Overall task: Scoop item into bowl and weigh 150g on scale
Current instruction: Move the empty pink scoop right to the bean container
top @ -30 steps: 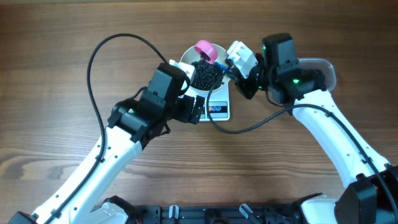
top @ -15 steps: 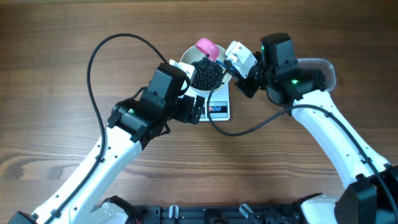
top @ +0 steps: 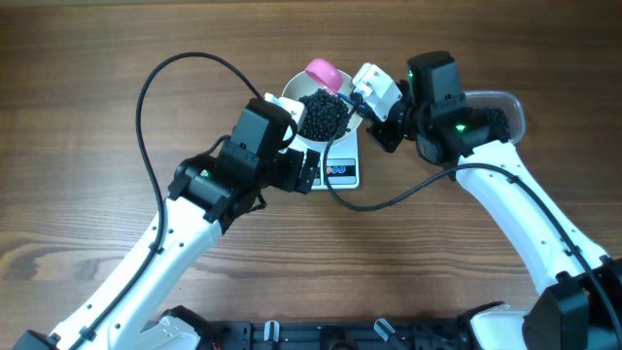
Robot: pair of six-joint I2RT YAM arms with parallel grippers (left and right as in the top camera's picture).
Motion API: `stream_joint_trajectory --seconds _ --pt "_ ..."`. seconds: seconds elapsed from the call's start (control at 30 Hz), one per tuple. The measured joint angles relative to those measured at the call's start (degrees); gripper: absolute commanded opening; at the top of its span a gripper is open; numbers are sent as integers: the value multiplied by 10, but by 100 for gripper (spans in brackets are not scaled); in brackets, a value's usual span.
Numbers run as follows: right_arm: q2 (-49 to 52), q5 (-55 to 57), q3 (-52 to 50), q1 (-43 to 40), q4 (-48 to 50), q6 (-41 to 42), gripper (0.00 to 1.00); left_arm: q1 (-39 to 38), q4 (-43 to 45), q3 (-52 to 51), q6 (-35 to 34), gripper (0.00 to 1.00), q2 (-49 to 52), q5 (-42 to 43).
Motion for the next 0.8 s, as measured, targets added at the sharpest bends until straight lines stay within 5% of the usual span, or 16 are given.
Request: stream_joint_trajectory --seconds 0.4,0.8 --pt "-8 -39 0 -8 42 299 4 0 0 0 0 100 0 0" --pt "-132 61 0 -158 27 333 4 0 0 0 0 100 0 0"
